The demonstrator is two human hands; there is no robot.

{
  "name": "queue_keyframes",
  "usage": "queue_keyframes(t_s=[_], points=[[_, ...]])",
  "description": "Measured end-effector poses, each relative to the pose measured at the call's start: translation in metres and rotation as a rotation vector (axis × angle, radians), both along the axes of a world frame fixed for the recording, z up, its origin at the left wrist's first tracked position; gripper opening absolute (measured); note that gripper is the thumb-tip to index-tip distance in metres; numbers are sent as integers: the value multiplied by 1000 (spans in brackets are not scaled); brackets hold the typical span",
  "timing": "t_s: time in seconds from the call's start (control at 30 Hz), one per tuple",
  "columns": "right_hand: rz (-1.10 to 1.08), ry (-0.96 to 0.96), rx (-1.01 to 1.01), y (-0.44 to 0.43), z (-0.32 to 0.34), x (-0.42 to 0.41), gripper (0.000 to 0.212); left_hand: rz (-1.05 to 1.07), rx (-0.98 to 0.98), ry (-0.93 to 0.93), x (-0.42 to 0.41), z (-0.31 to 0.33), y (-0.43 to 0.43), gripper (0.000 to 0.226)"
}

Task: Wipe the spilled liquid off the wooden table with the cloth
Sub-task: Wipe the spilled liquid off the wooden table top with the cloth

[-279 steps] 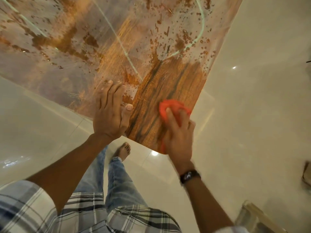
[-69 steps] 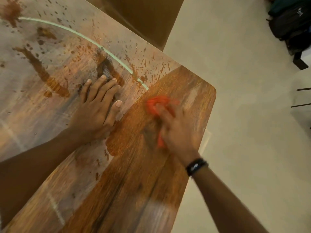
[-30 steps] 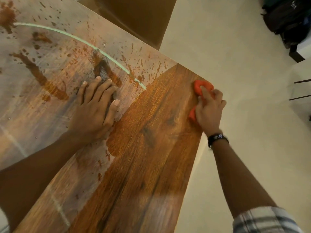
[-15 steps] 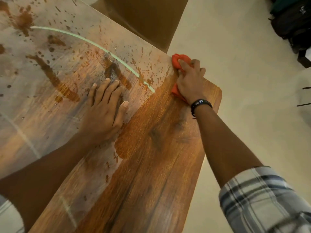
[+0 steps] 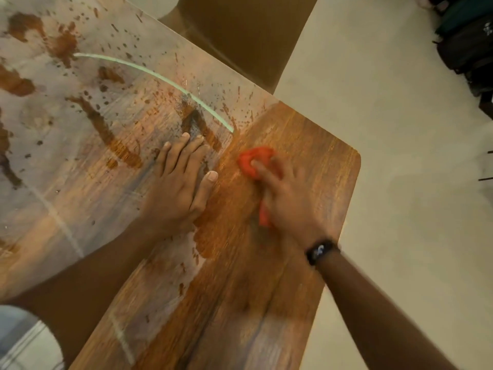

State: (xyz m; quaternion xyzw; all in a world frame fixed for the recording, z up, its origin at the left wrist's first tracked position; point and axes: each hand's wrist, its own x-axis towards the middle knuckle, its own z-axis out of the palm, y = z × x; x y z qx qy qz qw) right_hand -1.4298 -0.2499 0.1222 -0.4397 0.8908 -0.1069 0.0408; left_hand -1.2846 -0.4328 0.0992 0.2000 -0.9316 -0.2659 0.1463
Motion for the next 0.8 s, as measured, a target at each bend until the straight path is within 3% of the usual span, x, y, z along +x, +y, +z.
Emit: queue_keyframes(t_s=[0.13, 0.23, 0.47, 0.57, 0.7, 0.8], points=[[-270, -30, -44, -46, 1, -99, 43, -6, 10, -4, 1, 0, 0, 59], [-323, -7, -34, -62, 3, -87, 42, -12, 12, -5, 2, 0, -1, 57], [89, -46, -59, -2, -2, 111, 54, -3, 62, 53, 3, 8, -1, 60], [200, 10, -22, 16, -4, 101, 57, -9, 81, 65, 3, 11, -1, 61], [-247, -34, -64, -5, -4, -24, 51, -19, 89, 64, 3, 8, -1, 60], [-406, -34, -83, -34, -3, -81, 45, -25, 91, 50, 1, 3, -3, 61]])
